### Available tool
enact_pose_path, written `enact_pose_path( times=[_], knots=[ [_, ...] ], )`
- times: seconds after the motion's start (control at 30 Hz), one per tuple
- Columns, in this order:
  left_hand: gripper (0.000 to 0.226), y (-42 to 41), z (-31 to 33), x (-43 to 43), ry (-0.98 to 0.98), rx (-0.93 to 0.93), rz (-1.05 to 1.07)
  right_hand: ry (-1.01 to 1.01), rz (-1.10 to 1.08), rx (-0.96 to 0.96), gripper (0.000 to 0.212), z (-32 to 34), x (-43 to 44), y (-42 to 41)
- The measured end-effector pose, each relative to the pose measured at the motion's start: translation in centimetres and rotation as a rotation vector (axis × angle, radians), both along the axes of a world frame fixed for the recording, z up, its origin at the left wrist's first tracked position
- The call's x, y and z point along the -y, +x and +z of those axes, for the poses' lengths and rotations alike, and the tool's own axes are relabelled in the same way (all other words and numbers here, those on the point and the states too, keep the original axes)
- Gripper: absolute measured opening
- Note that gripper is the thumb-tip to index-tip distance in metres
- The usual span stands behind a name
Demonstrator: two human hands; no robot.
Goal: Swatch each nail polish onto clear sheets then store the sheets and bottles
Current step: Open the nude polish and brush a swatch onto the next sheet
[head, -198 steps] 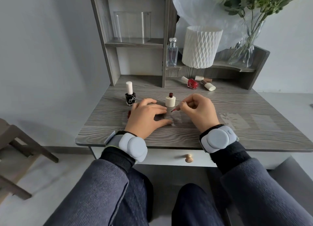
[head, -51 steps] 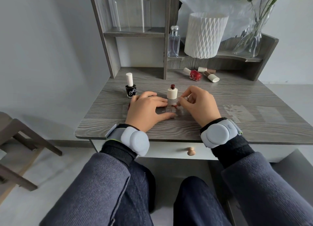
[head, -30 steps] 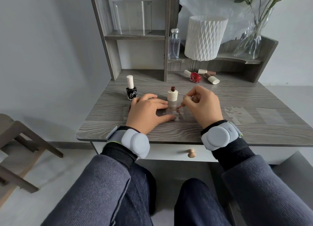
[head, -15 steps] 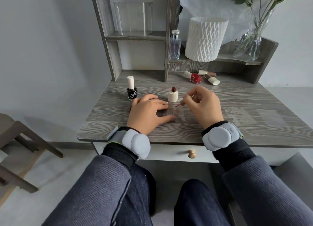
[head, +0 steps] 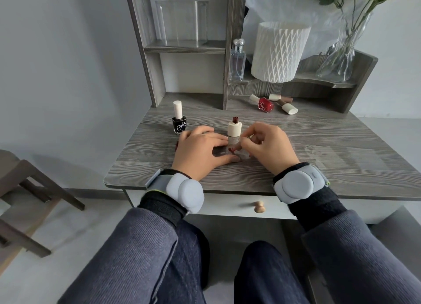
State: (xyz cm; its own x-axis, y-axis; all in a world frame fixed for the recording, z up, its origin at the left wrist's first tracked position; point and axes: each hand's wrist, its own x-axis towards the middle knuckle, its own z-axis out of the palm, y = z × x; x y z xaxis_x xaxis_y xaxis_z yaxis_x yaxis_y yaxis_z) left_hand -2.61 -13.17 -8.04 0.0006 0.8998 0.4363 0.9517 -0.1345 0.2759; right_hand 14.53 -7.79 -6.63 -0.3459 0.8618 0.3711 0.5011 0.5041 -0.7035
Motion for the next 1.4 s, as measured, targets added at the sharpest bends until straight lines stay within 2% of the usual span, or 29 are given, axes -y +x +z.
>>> enact_pose_path(
  times=[0.2,0.33,0.57,0.73,1.0,1.2,1.4],
  knots=[
    [0.053,0.05,0.12,0.13,-0.008,-0.005,-0.004,0.008,-0.007,-0.055,0.007,-0.12,-0.19,-0.03],
    [0.05,0.1,0.13,0.17,-0.005,-0.001,-0.008,-0.003,0.002,0.012,0.007,-0.23,-0.24,0.05],
    [0.057,0.07,0.06,0.06,-0.016,0.003,-0.004,-0.005,-0.001,0.012,0.006,0.1,0.14,0.0],
    [0.056,0.06,0.09,0.12,-0.022,-0.003,0.0,0.003,-0.023,-0.068,0.007,0.02,-0.1,0.16],
    [0.057,0.08,0.17,0.1,-0.023,-0.002,-0.002,-0.025,-0.027,0.011,0.007,0.18,0.15,0.07],
    [0.057,0.04,0.09,0.03,-0.022,-0.012,0.002,0.003,-0.043,-0.101,0.008,0.15,-0.05,0.22],
    [0.055,0.06,0.13,0.12,-0.02,-0.007,-0.001,-0.007,0.004,0.013,0.011,-0.06,-0.08,0.13]
  ],
)
